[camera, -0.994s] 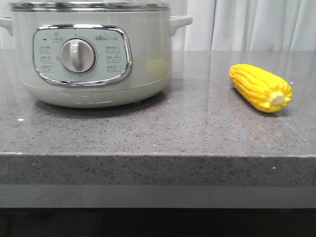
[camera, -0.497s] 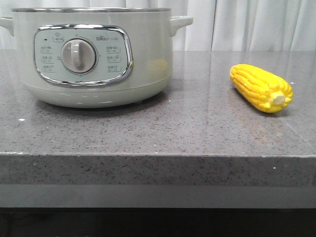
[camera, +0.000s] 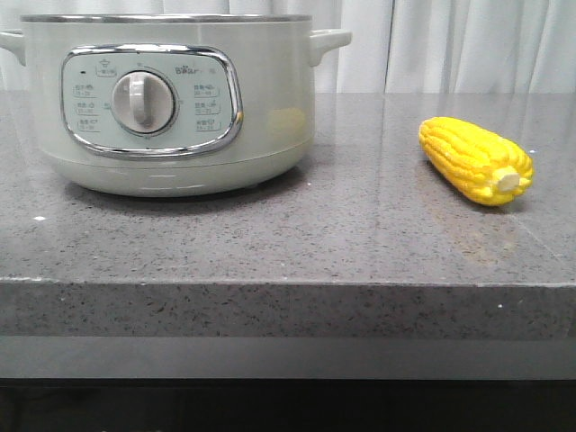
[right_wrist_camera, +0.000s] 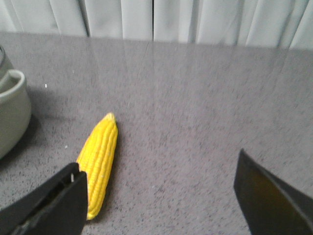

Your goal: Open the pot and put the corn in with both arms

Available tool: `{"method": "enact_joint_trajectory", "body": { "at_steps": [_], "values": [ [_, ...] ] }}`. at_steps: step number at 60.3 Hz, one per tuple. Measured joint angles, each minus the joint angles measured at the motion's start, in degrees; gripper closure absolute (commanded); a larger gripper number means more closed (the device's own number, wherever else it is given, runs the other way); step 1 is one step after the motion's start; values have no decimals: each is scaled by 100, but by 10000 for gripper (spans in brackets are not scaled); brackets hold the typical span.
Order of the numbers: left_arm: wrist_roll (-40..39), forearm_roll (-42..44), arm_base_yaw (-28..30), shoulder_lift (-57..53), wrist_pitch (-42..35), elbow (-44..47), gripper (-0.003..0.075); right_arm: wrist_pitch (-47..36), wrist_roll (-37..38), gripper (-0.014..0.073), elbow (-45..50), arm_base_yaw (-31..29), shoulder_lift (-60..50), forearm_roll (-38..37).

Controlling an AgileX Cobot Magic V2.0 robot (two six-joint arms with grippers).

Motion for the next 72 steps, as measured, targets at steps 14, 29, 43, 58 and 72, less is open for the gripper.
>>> {"method": "enact_joint_trajectory", "body": {
  "at_steps": [14,29,43,58,72],
  "values": [
    [0,-30,0,-1104,357,873,552,-29,0,-29,-90,173,1126,417],
    [0,-220,0,-1740,449,1240,552,-105,0,-29,-817,863,2908,648],
    [0,-223,0,-1840,449,1252,552,-38,0,-29,-1822,1056,4604,1000],
    [0,-223,0,-1842,415,1252,552,290,0,141,-2340,1056,5420,1048],
    [0,-223,0,-1842,368,1252,552,334,0,359,-2429,1056,5420,1048]
  ]
}}
